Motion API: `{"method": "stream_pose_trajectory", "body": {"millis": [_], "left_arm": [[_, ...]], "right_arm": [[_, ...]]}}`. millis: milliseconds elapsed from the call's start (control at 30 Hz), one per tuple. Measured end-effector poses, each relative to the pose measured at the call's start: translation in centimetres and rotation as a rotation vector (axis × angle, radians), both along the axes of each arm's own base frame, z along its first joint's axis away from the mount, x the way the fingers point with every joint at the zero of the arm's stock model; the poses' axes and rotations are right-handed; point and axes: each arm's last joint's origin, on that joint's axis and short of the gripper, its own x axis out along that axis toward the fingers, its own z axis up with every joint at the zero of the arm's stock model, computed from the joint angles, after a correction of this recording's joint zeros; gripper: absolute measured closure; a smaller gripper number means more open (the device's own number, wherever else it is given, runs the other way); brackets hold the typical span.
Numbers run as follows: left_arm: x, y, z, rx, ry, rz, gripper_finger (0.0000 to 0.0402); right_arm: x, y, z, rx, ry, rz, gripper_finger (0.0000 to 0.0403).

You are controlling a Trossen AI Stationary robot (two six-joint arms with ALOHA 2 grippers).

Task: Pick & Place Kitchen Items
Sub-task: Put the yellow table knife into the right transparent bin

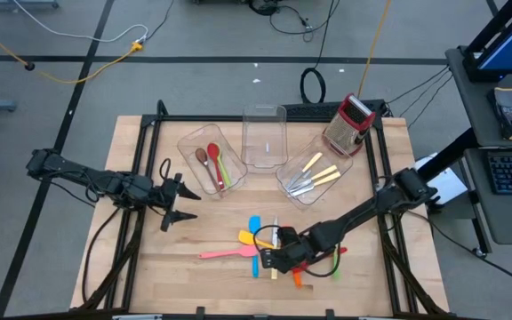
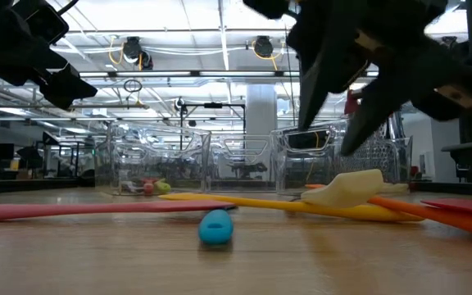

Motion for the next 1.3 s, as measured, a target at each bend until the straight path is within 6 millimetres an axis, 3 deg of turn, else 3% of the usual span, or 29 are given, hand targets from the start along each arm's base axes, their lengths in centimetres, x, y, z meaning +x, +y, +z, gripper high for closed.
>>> {"method": "stream_pose_trajectory", "body": {"millis": [567,1067,1300], "left_arm": [[0.0,0.0,0.0,-0.014,0.001,0.005,0.0096],[0.0,0.0,0.0,-0.014,0.001,0.004,0.0096],[0.0,0.0,0.0,-0.01,0.001,0.004,0.0096]], "right_arm": [[0.1,-0.1,-0.8,-0.012,0.027,0.001,0.0163],[0.2,-0.1,-0.8,0.011,0.03,0.039,0.016],[1.1,0.3,-2.2,0.036,0.005,0.046,0.016]]}}
